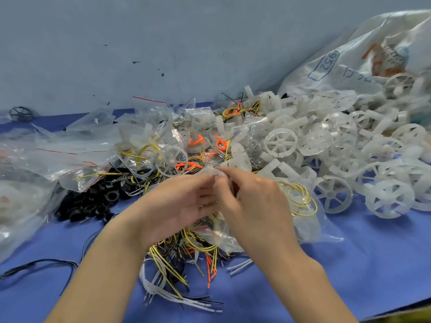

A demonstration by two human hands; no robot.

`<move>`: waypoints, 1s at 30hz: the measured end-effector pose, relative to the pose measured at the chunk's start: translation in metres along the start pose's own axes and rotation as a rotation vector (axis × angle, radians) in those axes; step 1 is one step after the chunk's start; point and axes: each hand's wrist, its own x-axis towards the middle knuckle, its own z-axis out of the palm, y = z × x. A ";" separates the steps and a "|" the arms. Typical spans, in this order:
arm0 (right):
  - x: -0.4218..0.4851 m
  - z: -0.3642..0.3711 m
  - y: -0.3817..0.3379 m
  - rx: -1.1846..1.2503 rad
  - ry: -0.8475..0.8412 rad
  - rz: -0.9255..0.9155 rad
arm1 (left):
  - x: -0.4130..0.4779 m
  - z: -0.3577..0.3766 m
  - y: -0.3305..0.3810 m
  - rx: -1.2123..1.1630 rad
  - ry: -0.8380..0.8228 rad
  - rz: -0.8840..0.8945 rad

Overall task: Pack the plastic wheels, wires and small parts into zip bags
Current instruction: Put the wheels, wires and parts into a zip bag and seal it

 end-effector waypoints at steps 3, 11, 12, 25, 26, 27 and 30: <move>0.001 0.001 0.002 -0.014 0.025 0.010 | -0.012 -0.033 0.004 -0.062 -0.159 0.087; 0.007 -0.002 0.012 0.023 0.092 0.076 | -0.033 -0.082 -0.002 -0.046 0.352 0.272; 0.008 -0.004 0.013 0.024 0.115 0.083 | -0.036 -0.089 -0.004 -0.013 0.435 0.298; 0.007 -0.010 0.015 0.135 0.228 0.107 | -0.025 -0.104 -0.033 0.856 0.668 0.247; 0.007 -0.010 0.015 0.137 0.227 0.106 | -0.022 -0.103 -0.035 0.870 0.642 0.228; 0.007 -0.010 0.015 0.137 0.226 0.105 | -0.021 -0.103 -0.037 0.890 0.631 0.220; 0.007 -0.011 0.017 0.132 0.224 0.105 | -0.019 -0.105 -0.040 0.936 0.656 0.248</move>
